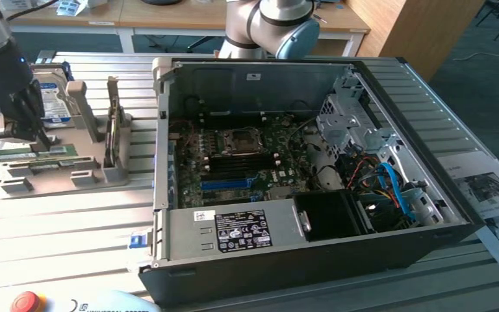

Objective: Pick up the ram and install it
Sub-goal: 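Pick up the ram and move it above insertion slot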

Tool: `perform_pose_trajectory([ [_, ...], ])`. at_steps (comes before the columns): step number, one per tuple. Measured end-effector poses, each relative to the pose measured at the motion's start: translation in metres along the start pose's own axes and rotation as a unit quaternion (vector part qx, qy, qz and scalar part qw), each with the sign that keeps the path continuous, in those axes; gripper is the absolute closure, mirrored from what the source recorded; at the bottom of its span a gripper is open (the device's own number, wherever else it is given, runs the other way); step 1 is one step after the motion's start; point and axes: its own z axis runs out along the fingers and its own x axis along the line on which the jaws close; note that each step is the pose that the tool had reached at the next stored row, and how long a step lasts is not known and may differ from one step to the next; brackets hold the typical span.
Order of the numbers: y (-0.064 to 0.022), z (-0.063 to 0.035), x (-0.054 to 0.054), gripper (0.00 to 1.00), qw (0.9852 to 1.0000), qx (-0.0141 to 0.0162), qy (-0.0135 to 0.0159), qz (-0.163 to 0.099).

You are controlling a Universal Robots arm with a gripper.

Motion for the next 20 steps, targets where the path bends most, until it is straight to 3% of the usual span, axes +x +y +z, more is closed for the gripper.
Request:
perform_pose_trajectory([
  [20,-0.0005,-0.0378,0.001,0.88,1.0,-0.0001,0.002,0.0],
])
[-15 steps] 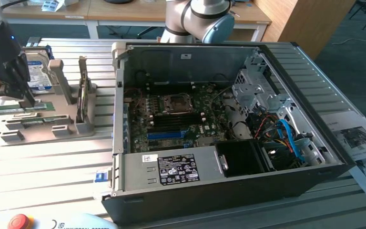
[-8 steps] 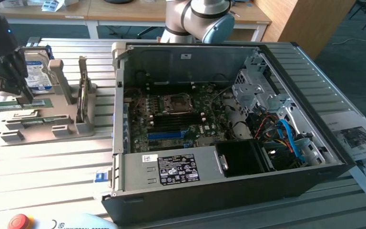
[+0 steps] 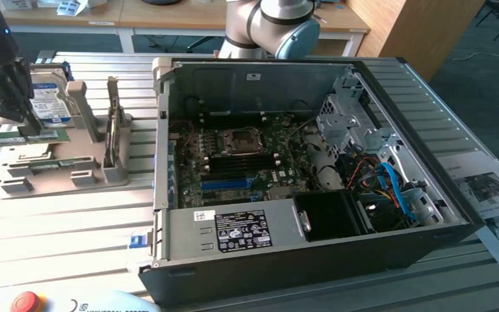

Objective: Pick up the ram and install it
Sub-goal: 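Pick up the ram and move it above insertion slot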

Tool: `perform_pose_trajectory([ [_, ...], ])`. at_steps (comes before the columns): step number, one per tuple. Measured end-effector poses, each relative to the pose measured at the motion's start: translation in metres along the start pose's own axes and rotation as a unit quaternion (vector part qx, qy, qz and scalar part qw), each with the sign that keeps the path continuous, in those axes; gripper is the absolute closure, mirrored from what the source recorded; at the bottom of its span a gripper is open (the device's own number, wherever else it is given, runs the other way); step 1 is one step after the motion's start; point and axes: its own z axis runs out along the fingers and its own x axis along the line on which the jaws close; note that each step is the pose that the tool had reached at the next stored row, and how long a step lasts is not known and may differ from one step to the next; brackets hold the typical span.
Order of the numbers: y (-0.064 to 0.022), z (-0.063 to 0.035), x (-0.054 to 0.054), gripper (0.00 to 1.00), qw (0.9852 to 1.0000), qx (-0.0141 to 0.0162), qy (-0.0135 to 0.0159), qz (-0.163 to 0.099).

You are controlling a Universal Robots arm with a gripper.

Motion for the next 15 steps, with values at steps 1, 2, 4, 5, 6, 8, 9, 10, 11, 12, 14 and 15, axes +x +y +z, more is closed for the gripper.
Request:
perform_pose_trajectory([
  [1,0.0,-0.0023,0.0,0.88,1.0,0.0,0.0002,0.0],
  [2,0.0,-0.0047,0.0,0.88,1.0,0.0,0.0004,0.0],
  [4,-0.0001,-0.0092,0.0,0.88,1.0,-0.0001,0.0009,0.0],
  [5,-0.0001,-0.0115,0.0,0.88,1.0,0.0,0.0011,0.0],
  [6,-0.0002,-0.0138,0.001,0.88,1.0,0.0,0.0013,0.0],
  [8,-0.0002,-0.018,0.001,0.88,1.0,-0.0001,0.0018,0.0],
  [9,-0.0003,-0.0201,0.001,0.88,1.0,-0.0001,0.0021,0.0],
  [10,-0.0003,-0.0222,0.001,0.88,1.0,-0.0001,0.0024,0.0],
  [11,-0.0003,-0.0244,0.001,0.88,1.0,-0.0001,0.0027,0.0],
  [12,-0.0003,-0.0265,0.001,0.88,1.0,-0.0001,0.0029,0.0],
  [14,-0.0004,-0.031,0.001,0.88,1.0,-0.0001,0.0035,0.0],
  [15,-0.0004,-0.0332,0.001,0.88,1.0,-0.0001,0.0038,0.0],
])
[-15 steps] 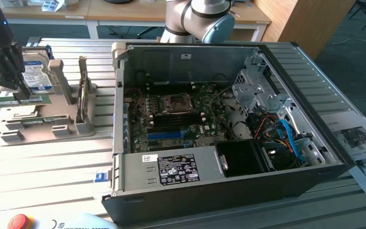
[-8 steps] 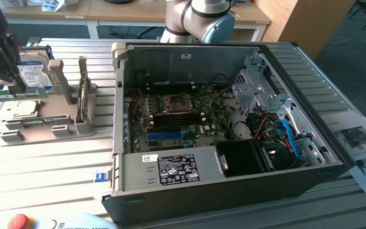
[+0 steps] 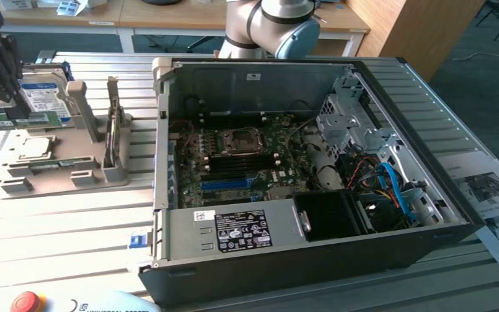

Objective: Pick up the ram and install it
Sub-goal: 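Pick up the ram and move it above insertion slot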

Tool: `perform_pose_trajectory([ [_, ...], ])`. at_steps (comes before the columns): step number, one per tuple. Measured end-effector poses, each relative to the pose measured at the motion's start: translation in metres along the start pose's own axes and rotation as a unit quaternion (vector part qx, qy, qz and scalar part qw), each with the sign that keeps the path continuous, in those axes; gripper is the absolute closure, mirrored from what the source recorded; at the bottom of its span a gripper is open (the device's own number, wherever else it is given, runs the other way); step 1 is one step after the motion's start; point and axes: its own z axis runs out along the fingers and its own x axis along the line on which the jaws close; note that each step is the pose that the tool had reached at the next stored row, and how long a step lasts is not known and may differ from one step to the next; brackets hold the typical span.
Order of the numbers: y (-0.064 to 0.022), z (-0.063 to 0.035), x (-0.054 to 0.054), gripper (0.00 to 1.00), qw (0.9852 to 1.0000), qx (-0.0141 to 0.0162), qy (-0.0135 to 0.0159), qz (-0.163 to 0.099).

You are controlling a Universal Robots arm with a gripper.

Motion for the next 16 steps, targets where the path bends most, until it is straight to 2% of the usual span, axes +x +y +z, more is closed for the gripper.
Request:
perform_pose_trajectory([
  [16,-0.0004,-0.0334,0.001,0.88,1.0,-0.0002,0.0053,0.0],
])
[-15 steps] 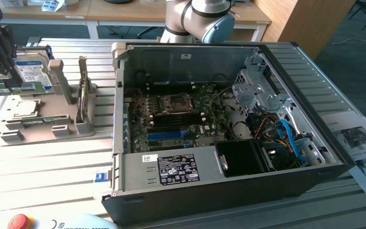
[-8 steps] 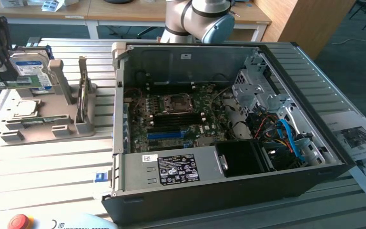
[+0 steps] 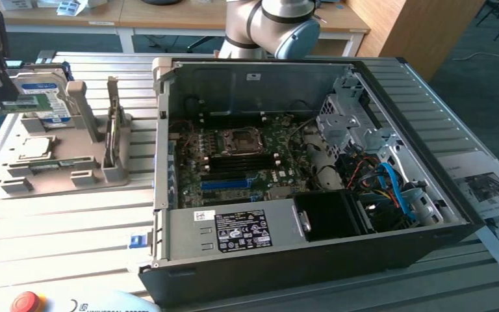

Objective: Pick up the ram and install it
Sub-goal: 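Pick up the ram and move it above insertion slot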

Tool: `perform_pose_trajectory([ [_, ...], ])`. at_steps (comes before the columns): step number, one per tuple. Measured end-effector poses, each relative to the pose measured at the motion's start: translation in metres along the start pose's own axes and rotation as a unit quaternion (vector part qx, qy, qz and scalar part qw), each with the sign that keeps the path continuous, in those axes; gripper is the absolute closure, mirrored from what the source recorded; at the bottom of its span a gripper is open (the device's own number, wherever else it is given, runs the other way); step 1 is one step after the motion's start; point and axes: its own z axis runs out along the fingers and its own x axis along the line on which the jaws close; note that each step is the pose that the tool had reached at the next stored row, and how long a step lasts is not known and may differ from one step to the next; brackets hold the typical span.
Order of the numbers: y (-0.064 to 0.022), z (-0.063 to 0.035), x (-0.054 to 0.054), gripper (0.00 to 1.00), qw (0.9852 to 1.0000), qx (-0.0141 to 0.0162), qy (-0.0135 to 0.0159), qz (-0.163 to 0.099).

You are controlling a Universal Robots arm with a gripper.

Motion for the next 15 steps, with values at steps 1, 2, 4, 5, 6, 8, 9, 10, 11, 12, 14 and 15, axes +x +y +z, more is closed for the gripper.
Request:
perform_pose_trajectory([
  [1,0.0,-0.0018,0.0,0.88,1.0,0.0,0.0004,0.0],
  [2,-0.0001,-0.0034,0.0,0.88,1.0,0.0,0.0007,0.0],
  [4,-0.0001,-0.0061,0.0,0.88,1.0,0.0,0.0012,0.0],
  [5,-0.0001,-0.0077,0.0,0.88,1.0,-0.0001,0.0015,0.0],
  [6,-0.0001,-0.0092,0.001,0.88,1.0,0.0,0.0018,0.0],
  [8,-0.0002,-0.0121,0.001,0.88,1.0,-0.0001,0.0022,0.0],
  [9,-0.0001,-0.0132,0.001,0.88,1.0,0.0,0.0024,0.0],
  [10,-0.0002,-0.0143,0.001,0.88,1.0,-0.0001,0.0026,0.0],
  [11,-0.0002,-0.0154,0.001,0.88,1.0,-0.0001,0.0026,0.0],
  [12,-0.0002,-0.0168,0.001,0.88,1.0,0.0,0.0028,0.0],
  [14,-0.0002,-0.0187,0.001,0.88,1.0,0.0,0.0029,0.0],
  [15,-0.0002,-0.0187,0.001,0.88,1.0,0.0001,0.0029,0.0],
])
